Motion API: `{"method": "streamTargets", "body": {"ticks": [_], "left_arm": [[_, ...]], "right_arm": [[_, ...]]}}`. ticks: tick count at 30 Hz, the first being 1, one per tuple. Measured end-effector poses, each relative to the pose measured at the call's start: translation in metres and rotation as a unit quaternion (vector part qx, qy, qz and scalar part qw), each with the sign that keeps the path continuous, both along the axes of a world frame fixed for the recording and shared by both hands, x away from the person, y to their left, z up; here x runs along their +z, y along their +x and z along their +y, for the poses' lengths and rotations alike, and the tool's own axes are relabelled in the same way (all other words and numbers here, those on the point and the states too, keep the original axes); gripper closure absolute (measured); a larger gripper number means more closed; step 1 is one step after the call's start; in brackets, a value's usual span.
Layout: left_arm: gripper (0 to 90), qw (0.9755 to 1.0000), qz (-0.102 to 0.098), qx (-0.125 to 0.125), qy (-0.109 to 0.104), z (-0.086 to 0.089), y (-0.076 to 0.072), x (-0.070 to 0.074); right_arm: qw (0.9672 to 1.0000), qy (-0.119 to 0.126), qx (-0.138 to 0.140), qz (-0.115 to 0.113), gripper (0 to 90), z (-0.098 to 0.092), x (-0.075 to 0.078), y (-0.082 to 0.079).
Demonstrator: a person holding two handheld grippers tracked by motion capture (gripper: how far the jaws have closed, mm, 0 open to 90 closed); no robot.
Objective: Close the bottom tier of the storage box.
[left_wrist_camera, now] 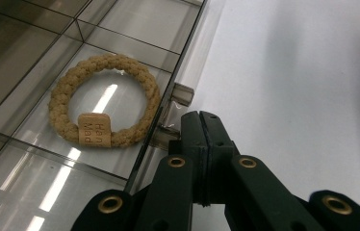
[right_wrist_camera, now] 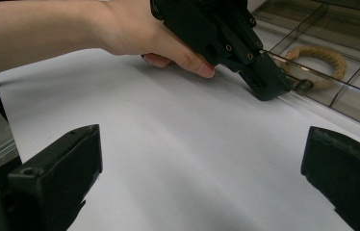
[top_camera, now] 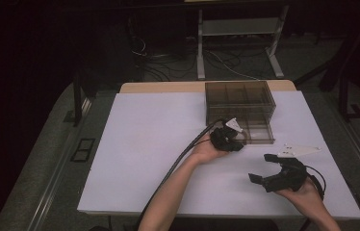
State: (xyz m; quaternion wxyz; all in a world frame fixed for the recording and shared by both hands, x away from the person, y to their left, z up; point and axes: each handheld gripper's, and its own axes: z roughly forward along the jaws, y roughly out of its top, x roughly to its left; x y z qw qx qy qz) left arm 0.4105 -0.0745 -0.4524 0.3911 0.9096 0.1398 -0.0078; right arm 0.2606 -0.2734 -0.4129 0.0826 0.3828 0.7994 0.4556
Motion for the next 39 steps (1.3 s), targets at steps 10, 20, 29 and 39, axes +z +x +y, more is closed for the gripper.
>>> {"method": "streamTargets", "body": {"ticks": [10,20,29,39], "left_arm": [[88.6,1.0,-0.006,0.001,0.002,-0.001,0.004,0.0],[88.6,1.0,-0.003,0.005,0.0,-0.002,0.006,0.0],[88.6,0.9998,0.007,0.016,-0.01,-0.003,0.009,-0.001],[88.6,0.9996,-0.002,0.025,-0.01,-0.003,0.014,-0.001]], "right_arm": [[1.0,0.0,0.0,0.0,0.1,0.0,0.0,0.0],[1.0,0.004,-0.001,0.001,0.1,0.0,0.0,0.0],[1.0,0.004,0.0,0.001,0.1,0.0,0.0,0.0],[1.0,0.007,-0.001,0.002,0.1,-0.001,0.001,0.0]]}}
